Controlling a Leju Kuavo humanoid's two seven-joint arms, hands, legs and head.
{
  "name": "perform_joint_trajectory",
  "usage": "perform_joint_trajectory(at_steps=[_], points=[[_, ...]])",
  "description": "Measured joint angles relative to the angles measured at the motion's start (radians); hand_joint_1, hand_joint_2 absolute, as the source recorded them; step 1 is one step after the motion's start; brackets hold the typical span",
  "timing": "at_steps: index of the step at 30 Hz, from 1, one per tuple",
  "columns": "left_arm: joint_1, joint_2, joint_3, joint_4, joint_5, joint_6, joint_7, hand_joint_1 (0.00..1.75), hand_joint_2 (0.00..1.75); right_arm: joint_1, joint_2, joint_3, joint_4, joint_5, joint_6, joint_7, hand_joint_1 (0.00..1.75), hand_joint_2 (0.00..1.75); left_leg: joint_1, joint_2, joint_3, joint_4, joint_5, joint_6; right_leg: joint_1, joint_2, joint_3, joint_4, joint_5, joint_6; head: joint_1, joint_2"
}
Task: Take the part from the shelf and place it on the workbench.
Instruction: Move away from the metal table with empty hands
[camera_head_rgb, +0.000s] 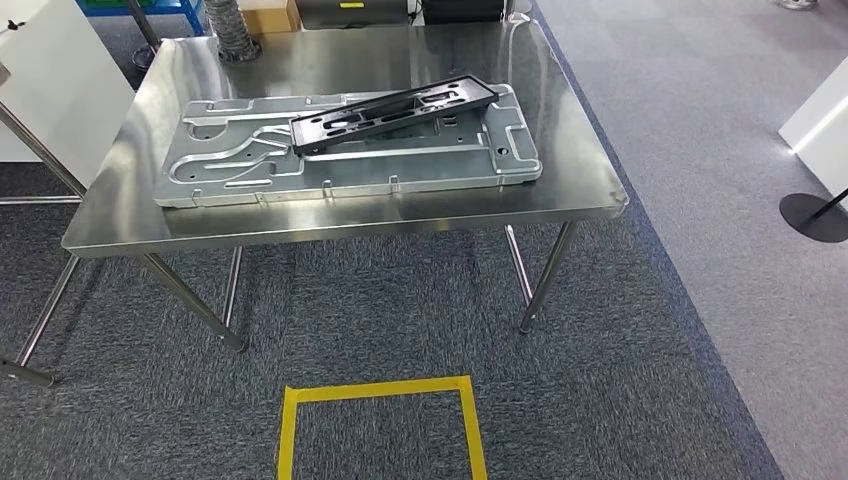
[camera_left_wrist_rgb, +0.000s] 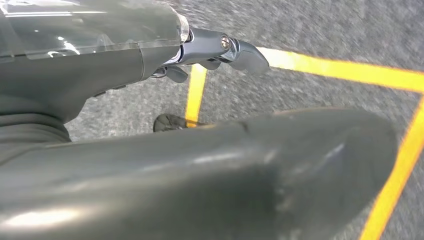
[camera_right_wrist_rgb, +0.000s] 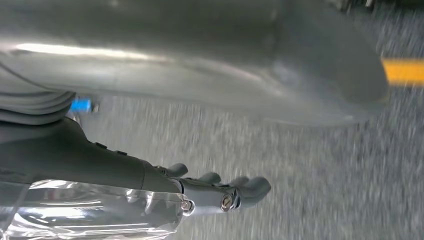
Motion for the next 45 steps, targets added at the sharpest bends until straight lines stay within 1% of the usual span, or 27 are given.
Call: perform_joint_trajectory(at_steps=[3, 4, 7, 8, 9, 11, 13, 15, 16, 18, 19, 21, 23, 24, 25, 26, 28, 30, 31, 33, 34, 36, 38, 39, 41, 43, 45], points=[[-0.004, 0.0, -0.011, 0.0, -0.037, -0.015, -0.002, 0.0, 0.0, -0.007, 0.021, -0.034, 0.003, -0.056, 0.026, -0.012, 0.0, 0.0, -0.004, 0.003, 0.003, -0.038, 0.005, 0.023, -0.004, 0.001, -0.009, -0.002, 0.019, 0.019, 0.0, 0.0], [-0.006, 0.0, -0.018, 0.0, -0.05, -0.016, 0.003, 0.0, 0.0, -0.008, 0.026, -0.05, 0.004, -0.078, 0.03, -0.022, 0.0, 0.0, -0.003, 0.005, -0.008, -0.039, 0.018, 0.032, -0.006, 0.003, -0.017, 0.011, -0.002, 0.025, 0.0, 0.0], [-0.013, -0.002, -0.04, 0.0, -0.074, -0.017, 0.011, 0.0, 0.0, -0.013, 0.03, -0.106, 0.005, -0.135, 0.055, -0.032, 0.0, 0.0, -0.001, 0.009, -0.054, -0.041, 0.06, 0.048, -0.012, 0.007, -0.059, 0.156, -0.153, 0.043, 0.0, 0.0], [-0.015, -0.002, -0.045, 0.0, -0.078, -0.02, 0.011, 0.0, 0.0, -0.014, 0.03, -0.123, 0.005, -0.144, 0.064, -0.023, 0.0, 0.0, -0.001, 0.009, -0.071, -0.039, 0.072, 0.047, -0.013, 0.007, -0.07, 0.219, -0.187, 0.048, 0.0, 0.0], [-0.017, -0.002, -0.05, 0.0, -0.079, -0.024, 0.014, 0.0, 0.0, -0.016, 0.03, -0.137, 0.005, -0.147, 0.069, -0.01, 0.0, 0.0, -0.001, 0.009, -0.089, -0.037, 0.085, 0.046, -0.014, 0.007, -0.071, 0.266, -0.194, 0.051, 0.0, 0.0], [-0.022, -0.002, -0.055, 0.0, -0.076, -0.034, 0.023, 0.0, 0.0, -0.019, 0.03, -0.153, 0.005, -0.144, 0.068, 0.018, 0.0, 0.0, -0.001, 0.009, -0.126, -0.028, 0.107, 0.041, -0.015, 0.007, -0.026, 0.267, -0.148, 0.053, 0.0, 0.0], [-0.028, -0.002, -0.056, 0.0, -0.07, -0.041, 0.031, 0.0, 0.0, -0.024, 0.03, -0.16, 0.005, -0.139, 0.065, 0.035, 0.0, 0.0, -0.002, 0.009, -0.158, -0.014, 0.126, 0.033, -0.015, 0.008, 0.086, 0.137, -0.111, 0.047, 0.0, 0.0], [-0.031, -0.002, -0.057, 0.0, -0.066, -0.044, 0.033, 0.0, 0.0, -0.031, 0.032, -0.166, 0.005, -0.133, 0.064, 0.041, 0.0, 0.0, -0.004, 0.011, -0.178, -0.003, 0.143, 0.023, -0.01, 0.009, 0.182, -0.004, -0.131, 0.034, 0.0, 0.0], [-0.032, -0.002, -0.057, 0.0, -0.062, -0.045, 0.035, 0.0, 0.0, -0.033, 0.033, -0.169, 0.005, -0.129, 0.064, 0.042, 0.0, 0.0, -0.004, 0.012, -0.183, -0.002, 0.152, 0.017, -0.007, 0.01, 0.201, -0.039, -0.142, 0.026, 0.0, 0.0], [-0.032, -0.002, -0.056, 0.0, -0.051, -0.044, 0.043, 0.0, 0.0, -0.035, 0.035, -0.172, 0.006, -0.12, 0.065, 0.041, 0.0, 0.0, -0.002, 0.012, -0.191, -0.001, 0.165, 0.005, -0.006, 0.007, 0.192, -0.052, -0.134, 0.009, 0.0, 0.0], [-0.03, -0.001, -0.054, 0.0, -0.042, -0.04, 0.049, 0.0, 0.0, -0.036, 0.036, -0.172, 0.006, -0.114, 0.067, 0.038, 0.0, 0.0, 0.0, 0.01, -0.198, 0.009, 0.151, 0.0, -0.007, 0.005, 0.183, -0.053, -0.122, 0.0, 0.0, 0.0], [-0.024, -0.001, -0.05, 0.0, -0.028, -0.027, 0.06, 0.0, 0.0, -0.036, 0.036, -0.172, 0.007, -0.101, 0.072, 0.028, 0.0, 0.0, 0.004, 0.004, -0.223, 0.084, 0.066, -0.007, -0.008, 0.0, 0.157, -0.056, -0.097, -0.014, 0.0, 0.0], [-0.019, -0.003, -0.045, 0.0, -0.021, -0.017, 0.062, 0.0, 0.0, -0.036, 0.035, -0.172, 0.008, -0.093, 0.082, 0.021, 0.0, 0.0, 0.006, 0.001, -0.252, 0.214, -0.032, -0.013, -0.005, -0.001, 0.123, -0.054, -0.072, -0.019, 0.0, 0.0], [-0.018, -0.004, -0.043, 0.001, -0.019, -0.013, 0.06, 0.0, 0.0, -0.036, 0.035, -0.172, 0.008, -0.092, 0.088, 0.02, 0.0, 0.0, 0.007, 0.001, -0.257, 0.267, -0.05, -0.015, -0.004, -0.001, 0.105, -0.051, -0.06, -0.018, 0.0, 0.0], [-0.016, -0.005, -0.04, 0.001, -0.018, -0.01, 0.057, 0.0, 0.0, -0.036, 0.035, -0.172, 0.008, -0.091, 0.093, 0.019, 0.0, 0.0, 0.008, 0.001, -0.248, 0.292, -0.042, -0.016, -0.003, -0.001, 0.086, -0.047, -0.048, -0.017, 0.0, 0.0], [-0.016, -0.006, -0.038, 0.001, -0.017, -0.008, 0.054, 0.0, 0.0, -0.036, 0.035, -0.172, 0.008, -0.091, 0.098, 0.019, 0.0, 0.0, 0.008, 0.001, -0.222, 0.282, -0.015, -0.015, -0.003, -0.001, 0.066, -0.042, -0.037, -0.015, 0.0, 0.0], [-0.018, -0.005, -0.034, 0.0, -0.017, -0.007, 0.047, 0.0, 0.0, -0.036, 0.036, -0.172, 0.008, -0.091, 0.103, 0.019, 0.0, 0.0, 0.007, 0.001, -0.123, 0.167, 0.031, -0.01, -0.003, -0.001, 0.031, -0.03, -0.019, -0.008, 0.0, 0.0], [-0.022, -0.005, -0.031, 0.0, -0.017, -0.009, 0.041, 0.0, 0.0, -0.036, 0.037, -0.172, 0.008, -0.091, 0.104, 0.019, 0.0, 0.0, 0.004, -0.001, -0.021, 0.014, 0.019, -0.002, -0.001, -0.002, 0.01, -0.022, -0.001, 0.002, 0.0, 0.0], [-0.023, -0.005, -0.031, 0.0, -0.018, -0.011, 0.039, 0.0, 0.0, -0.036, 0.037, -0.173, 0.008, -0.091, 0.103, 0.018, 0.0, 0.0, 0.002, -0.002, 0.003, -0.031, 0.008, 0.003, -0.001, -0.003, 0.004, -0.021, 0.009, 0.008, 0.0, 0.0], [-0.022, -0.005, -0.03, 0.001, -0.021, -0.014, 0.038, 0.0, 0.0, -0.035, 0.037, -0.173, 0.009, -0.093, 0.102, 0.015, 0.0, 0.0, 0.001, -0.001, 0.0, -0.054, 0.01, 0.014, -0.001, -0.002, -0.004, -0.024, 0.025, 0.019, 0.0, 0.0], [-0.021, -0.006, -0.03, 0.001, -0.023, -0.015, 0.037, 0.0, 0.0, -0.035, 0.037, -0.174, 0.009, -0.094, 0.102, 0.013, 0.0, 0.0, 0.003, 0.001, -0.008, -0.055, 0.019, 0.021, -0.002, 0.0, -0.009, -0.018, 0.017, 0.026, 0.0, 0.0], [-0.021, -0.006, -0.03, 0.001, -0.028, -0.016, 0.038, 0.0, 0.0, -0.034, 0.037, -0.175, 0.01, -0.095, 0.102, 0.008, 0.0, 0.0, 0.006, 0.005, -0.026, -0.056, 0.037, 0.038, -0.005, 0.004, -0.033, 0.048, -0.052, 0.037, 0.0, 0.0], [-0.021, -0.006, -0.03, 0.001, -0.031, -0.016, 0.038, 0.0, 0.0, -0.032, 0.038, -0.175, 0.011, -0.095, 0.103, 0.006, 0.0, 0.0, 0.002, 0.006, -0.049, -0.049, 0.052, 0.046, -0.008, 0.006, -0.07, 0.186, -0.147, 0.046, 0.0, 0.0], [-0.021, -0.006, -0.03, 0.001, -0.031, -0.016, 0.038, 0.0, 0.0, -0.031, 0.039, -0.175, 0.011, -0.095, 0.103, 0.005, 0.0, 0.0, 0.001, 0.006, -0.062, -0.044, 0.058, 0.047, -0.01, 0.006, -0.082, 0.245, -0.173, 0.049, 0.0, 0.0], [-0.021, -0.006, -0.03, 0.001, -0.031, -0.016, 0.038, 0.0, 0.0, -0.031, 0.039, -0.175, 0.011, -0.095, 0.103, 0.005, 0.0, 0.0, -0.002, 0.006, -0.089, -0.029, 0.067, 0.046, -0.011, 0.006, -0.057, 0.264, -0.165, 0.048, 0.0, 0.0], [-0.021, -0.006, -0.03, 0.001, -0.031, -0.016, 0.038, 0.0, 0.0, -0.032, 0.039, -0.175, 0.011, -0.096, 0.103, 0.004, 0.0, 0.0, -0.004, 0.005, -0.11, -0.014, 0.071, 0.044, -0.008, 0.007, 0.039, 0.139, -0.122, 0.037, 0.0, 0.0], [-0.022, -0.008, -0.03, 0.002, -0.031, -0.016, 0.038, 0.0, 0.0, -0.034, 0.038, -0.176, 0.011, -0.096, 0.103, 0.004, 0.0, 0.0, -0.006, 0.005, -0.123, -0.003, 0.078, 0.037, -0.002, 0.009, 0.119, 0.011, -0.109, 0.022, 0.0, 0.0]])
